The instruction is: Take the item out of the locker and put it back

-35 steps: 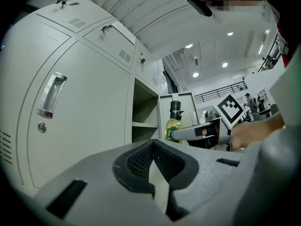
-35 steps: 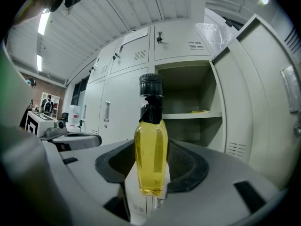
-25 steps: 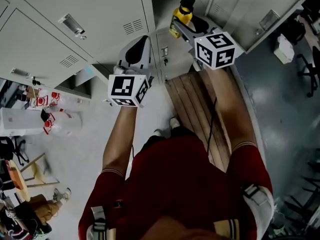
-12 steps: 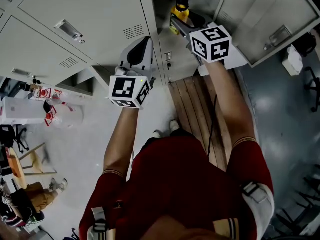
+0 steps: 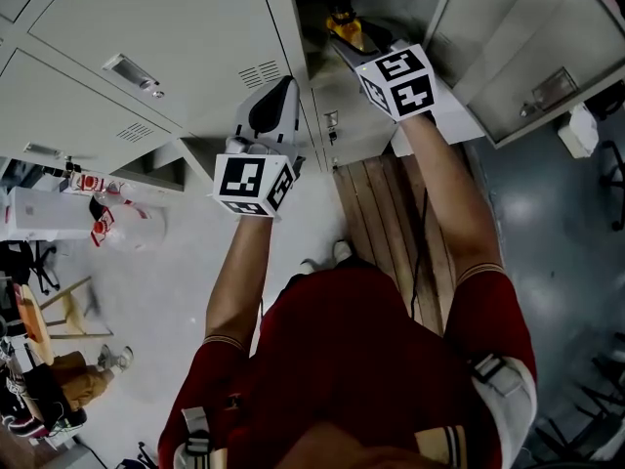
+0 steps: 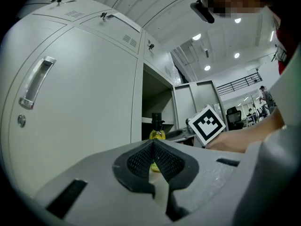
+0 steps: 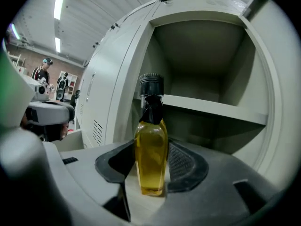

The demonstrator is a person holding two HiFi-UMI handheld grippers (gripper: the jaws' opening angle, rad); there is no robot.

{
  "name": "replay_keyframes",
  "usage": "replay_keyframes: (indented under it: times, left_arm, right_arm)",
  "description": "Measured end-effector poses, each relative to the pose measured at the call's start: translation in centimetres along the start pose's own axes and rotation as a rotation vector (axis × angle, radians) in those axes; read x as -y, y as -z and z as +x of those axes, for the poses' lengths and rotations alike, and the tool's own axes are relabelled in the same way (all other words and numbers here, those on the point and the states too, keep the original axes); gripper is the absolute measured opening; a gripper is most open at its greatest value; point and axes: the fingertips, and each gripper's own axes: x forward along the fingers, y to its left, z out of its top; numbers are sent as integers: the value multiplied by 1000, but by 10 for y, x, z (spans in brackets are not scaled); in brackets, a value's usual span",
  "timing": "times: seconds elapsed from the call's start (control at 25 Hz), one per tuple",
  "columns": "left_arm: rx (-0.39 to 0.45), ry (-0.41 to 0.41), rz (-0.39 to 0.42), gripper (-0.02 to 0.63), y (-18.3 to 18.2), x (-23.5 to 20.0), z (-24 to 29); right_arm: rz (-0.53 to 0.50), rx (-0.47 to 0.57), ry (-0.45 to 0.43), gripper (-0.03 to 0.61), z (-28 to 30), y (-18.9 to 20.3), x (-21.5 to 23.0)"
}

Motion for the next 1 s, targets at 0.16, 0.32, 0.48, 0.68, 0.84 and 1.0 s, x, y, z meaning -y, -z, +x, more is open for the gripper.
replay_keyframes:
  times: [0.16,0.32,0.48,0.68,0.84,1.0]
  left_arm:
    - [-4,-11,-1,8,2,-4,3]
    - [-5,-17,-1,7,4,-8,6]
    - [-3,-25,-3,8,5,-12,8]
    - [-4,-30,-5,8,5,-15,11]
    - [4,-31,3,8,3,-16,16]
    - [13,-29,3,8,-2,-14,23]
  right_arm:
    - [-76,-38,6,192,9,3,1]
    - [-154,-76,13,192,18,7,0]
    - [-232,-112,18,192,27,12,1]
    - [-280,-140,21,192,37,15,3]
    - [-311,-153,22,192,47,15,8]
    - [-351,-172,19,192,55,16,11]
